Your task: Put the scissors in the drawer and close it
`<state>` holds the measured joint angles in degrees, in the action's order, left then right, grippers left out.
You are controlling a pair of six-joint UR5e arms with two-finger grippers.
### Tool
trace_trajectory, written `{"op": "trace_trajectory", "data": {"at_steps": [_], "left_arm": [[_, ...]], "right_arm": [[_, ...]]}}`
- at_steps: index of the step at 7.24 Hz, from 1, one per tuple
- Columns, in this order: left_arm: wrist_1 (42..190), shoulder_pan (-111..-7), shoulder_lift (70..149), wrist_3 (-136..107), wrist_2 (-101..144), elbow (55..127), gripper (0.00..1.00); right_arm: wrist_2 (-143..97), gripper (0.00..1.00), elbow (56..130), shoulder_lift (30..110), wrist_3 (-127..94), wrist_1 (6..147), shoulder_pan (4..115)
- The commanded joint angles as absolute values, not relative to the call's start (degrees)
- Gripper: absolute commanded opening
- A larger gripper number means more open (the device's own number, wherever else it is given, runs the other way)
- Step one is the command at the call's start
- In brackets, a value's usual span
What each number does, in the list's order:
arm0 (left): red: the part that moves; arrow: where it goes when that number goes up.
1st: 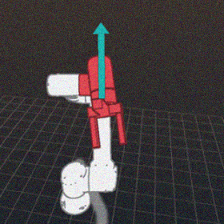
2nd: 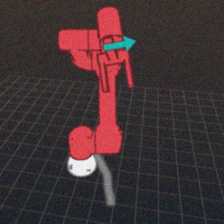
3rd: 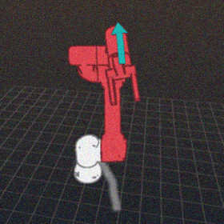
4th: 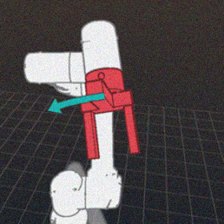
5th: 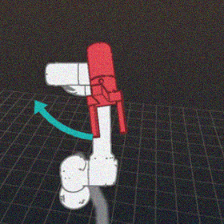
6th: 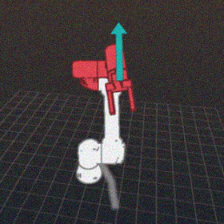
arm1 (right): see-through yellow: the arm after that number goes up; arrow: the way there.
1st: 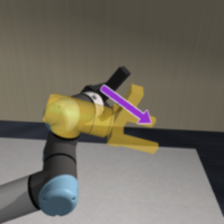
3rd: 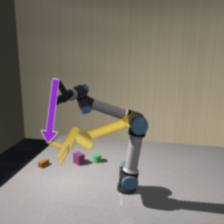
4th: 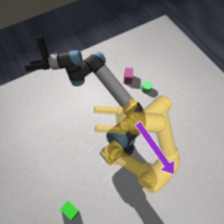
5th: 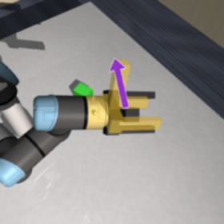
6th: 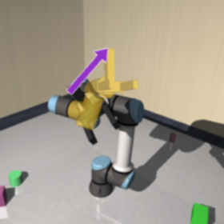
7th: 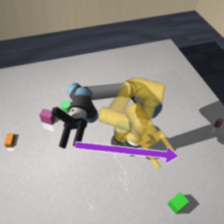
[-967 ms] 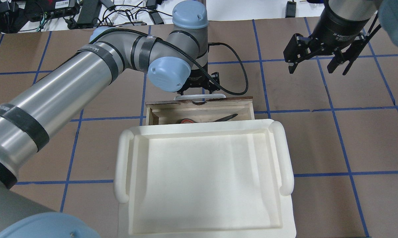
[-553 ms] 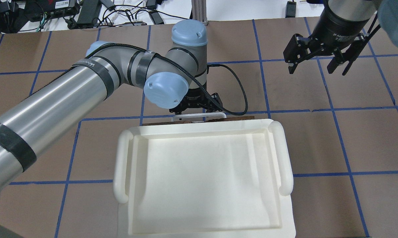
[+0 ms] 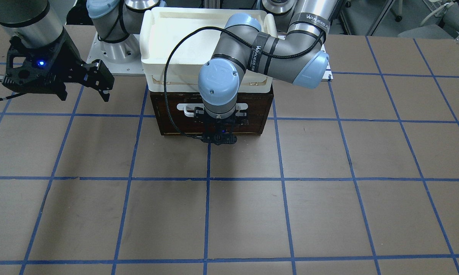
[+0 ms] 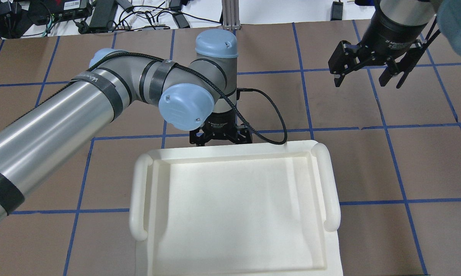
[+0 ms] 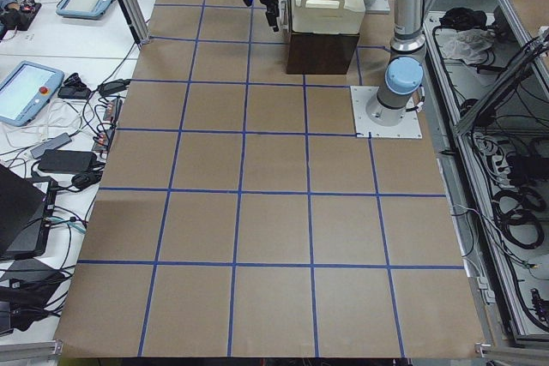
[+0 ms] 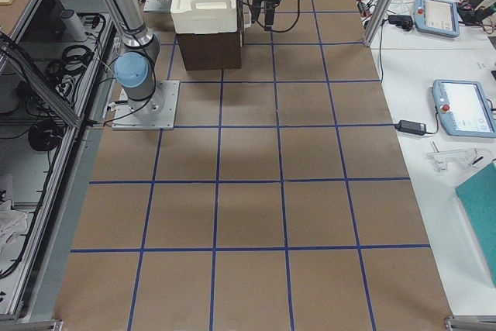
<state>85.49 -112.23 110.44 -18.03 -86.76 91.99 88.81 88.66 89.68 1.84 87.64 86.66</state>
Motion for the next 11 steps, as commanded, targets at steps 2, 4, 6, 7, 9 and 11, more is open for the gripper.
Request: {"op": "trace_trajectory", "data": {"at_steps": [2, 4, 6, 7, 9, 11], "left_arm": [[80.0, -111.8, 109.3, -18.4, -88.8, 90.1, 1.0], [80.4, -111.2, 106.5, -18.0, -90.6, 83.6, 1.0], [85.3, -110.0, 100.8, -18.0, -91.1, 83.1, 1.0], [91.5, -108.8, 96.5, -18.5, -91.1, 83.1, 0.97], [95.8, -104.4, 89.2, -15.7, -90.9, 87.6, 0.94], [94.9, -100.4, 83.3, -12.6, -90.8, 92.3, 0.93]], "right_arm": [[88.8, 1.0, 88.7, 89.7, 1.8, 87.8, 86.7], [88.7, 1.0, 88.7, 89.7, 1.9, 87.7, 86.7], [88.8, 1.0, 88.7, 89.6, 1.9, 87.6, 86.7], [88.8, 1.0, 88.8, 89.6, 1.9, 87.5, 86.7], [88.8, 1.0, 88.7, 89.9, 1.8, 87.6, 86.7], [88.7, 1.0, 88.7, 89.9, 1.7, 87.9, 86.7]]}}
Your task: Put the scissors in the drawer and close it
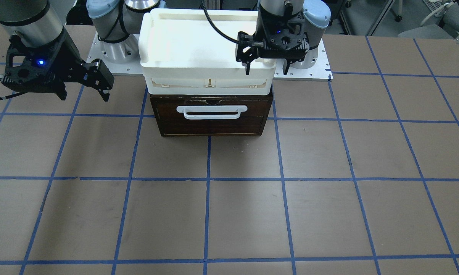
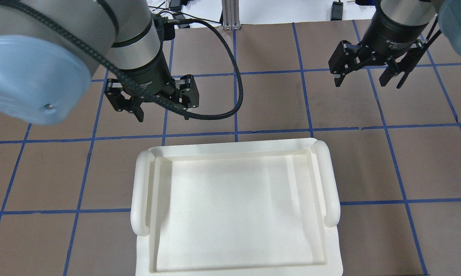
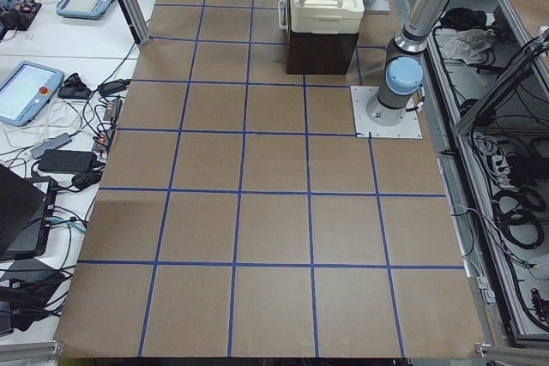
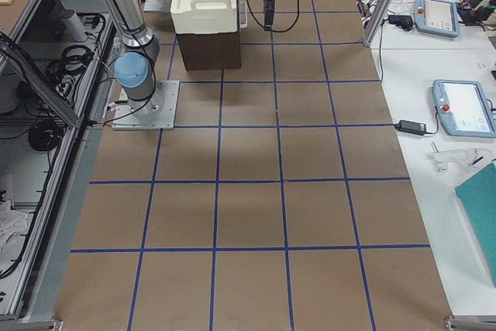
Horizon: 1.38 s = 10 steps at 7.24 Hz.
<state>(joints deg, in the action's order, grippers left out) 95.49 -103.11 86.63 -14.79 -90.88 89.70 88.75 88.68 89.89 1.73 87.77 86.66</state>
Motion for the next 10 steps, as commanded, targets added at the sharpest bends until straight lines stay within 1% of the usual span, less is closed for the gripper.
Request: {"op": "trace_trajectory", "data": {"at_steps": [1, 3, 6, 10], "left_arm": [[93.8, -96.4, 82.5, -7.5, -90.6, 92.1, 0.93], [91.1, -93.1, 82.6, -5.8, -90.0, 91.9, 0.94], [90.1, -92.9, 82.8, -5.8, -89.9, 91.8, 0.98], [89.2, -93.0, 83.5, -5.7, -89.9, 92.0, 0.99]], "right_arm": [[88.8, 1.0, 88.7, 89.9, 1.8, 87.6, 86.7], [88.8, 1.0, 88.7, 89.8, 1.8, 87.7, 86.7], [88.9, 1.0, 88.7, 89.8, 1.8, 87.6, 86.6], [90.2, 1.0, 88.7, 90.1, 1.8, 87.6, 86.6]]}}
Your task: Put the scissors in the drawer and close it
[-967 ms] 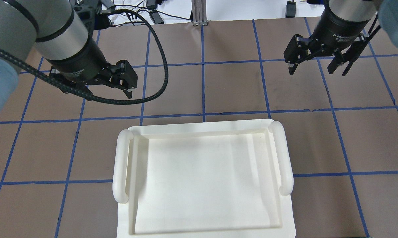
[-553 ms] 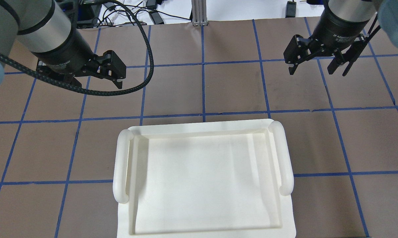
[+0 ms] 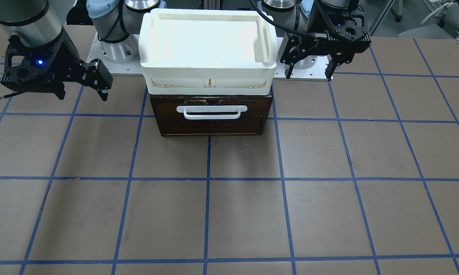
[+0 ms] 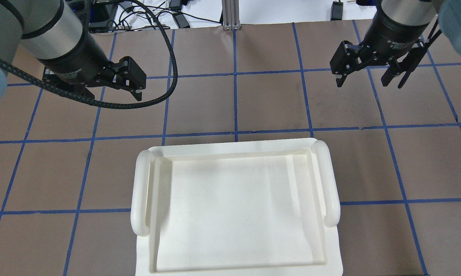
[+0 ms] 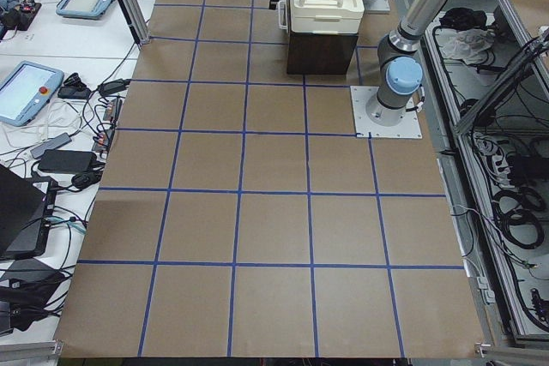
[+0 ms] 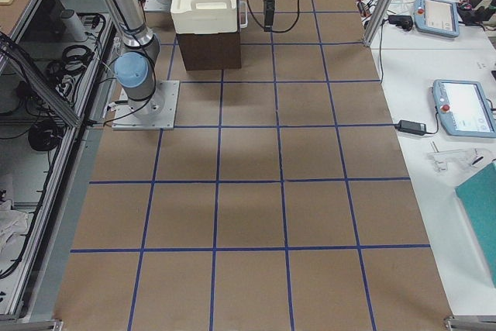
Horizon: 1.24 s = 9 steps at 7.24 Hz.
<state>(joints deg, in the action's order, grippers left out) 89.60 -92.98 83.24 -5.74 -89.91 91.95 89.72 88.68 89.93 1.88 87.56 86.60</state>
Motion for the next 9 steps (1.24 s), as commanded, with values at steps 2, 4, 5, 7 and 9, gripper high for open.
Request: {"op": "trace_trajectory", "data": {"at_steps": [2, 4, 5, 7, 9], "left_arm": [[89.3, -93.0, 83.4, -5.2, -90.0, 92.0, 1.0], [89.4, -93.0, 83.4, -5.2, -89.9, 92.0, 1.0], [89.3, -93.1, 83.4, -5.2, -89.8, 92.1, 1.0], [89.4, -93.1, 83.3, -5.2, -89.9, 92.2, 1.0], [89.5, -93.1, 82.9, -5.2, -90.3, 92.2, 1.0]], "right_arm": [[90.2, 1.0, 88.7, 90.1, 1.9, 87.6, 86.6], [90.3, 1.0, 88.7, 90.1, 1.9, 87.5, 86.6], [90.3, 1.0, 88.7, 90.1, 1.9, 87.5, 86.6], [90.3, 1.0, 88.7, 90.1, 1.9, 87.5, 86.6], [90.3, 1.0, 88.7, 90.1, 1.9, 87.4, 86.6]]}}
